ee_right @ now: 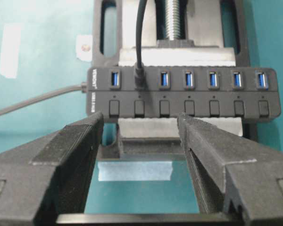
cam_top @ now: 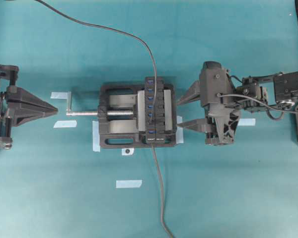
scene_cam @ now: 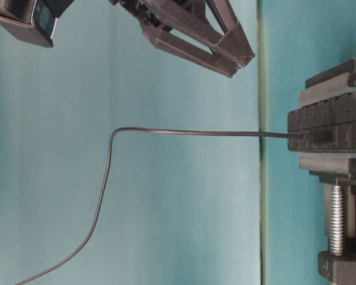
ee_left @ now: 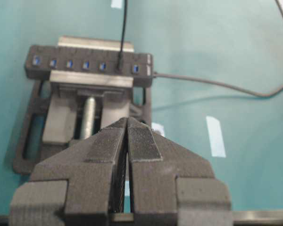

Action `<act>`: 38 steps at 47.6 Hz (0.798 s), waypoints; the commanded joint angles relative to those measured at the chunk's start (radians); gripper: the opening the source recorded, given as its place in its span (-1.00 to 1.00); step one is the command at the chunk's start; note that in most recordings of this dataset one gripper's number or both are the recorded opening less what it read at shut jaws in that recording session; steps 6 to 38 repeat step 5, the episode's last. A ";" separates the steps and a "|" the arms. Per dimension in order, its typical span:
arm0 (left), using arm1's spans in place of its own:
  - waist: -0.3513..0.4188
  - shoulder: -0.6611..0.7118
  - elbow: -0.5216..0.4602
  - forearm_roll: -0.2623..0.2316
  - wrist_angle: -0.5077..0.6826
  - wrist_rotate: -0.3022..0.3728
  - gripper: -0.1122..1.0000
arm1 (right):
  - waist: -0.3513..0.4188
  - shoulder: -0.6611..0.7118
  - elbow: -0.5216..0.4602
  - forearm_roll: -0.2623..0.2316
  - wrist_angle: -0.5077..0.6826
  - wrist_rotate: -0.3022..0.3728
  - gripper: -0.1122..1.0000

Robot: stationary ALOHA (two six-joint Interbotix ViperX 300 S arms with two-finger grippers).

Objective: Insert the USB into the second port from the front of the fixed hub.

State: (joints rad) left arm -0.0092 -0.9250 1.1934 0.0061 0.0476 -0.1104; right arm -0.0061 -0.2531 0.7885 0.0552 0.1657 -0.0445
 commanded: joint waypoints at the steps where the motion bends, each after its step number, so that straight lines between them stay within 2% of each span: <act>1: -0.002 0.006 -0.017 0.002 -0.006 -0.002 -0.80 | 0.002 -0.011 -0.008 0.002 -0.008 0.008 0.46; 38: -0.002 0.006 -0.018 0.002 -0.006 0.000 -0.80 | 0.002 -0.009 -0.008 0.002 -0.008 0.008 0.46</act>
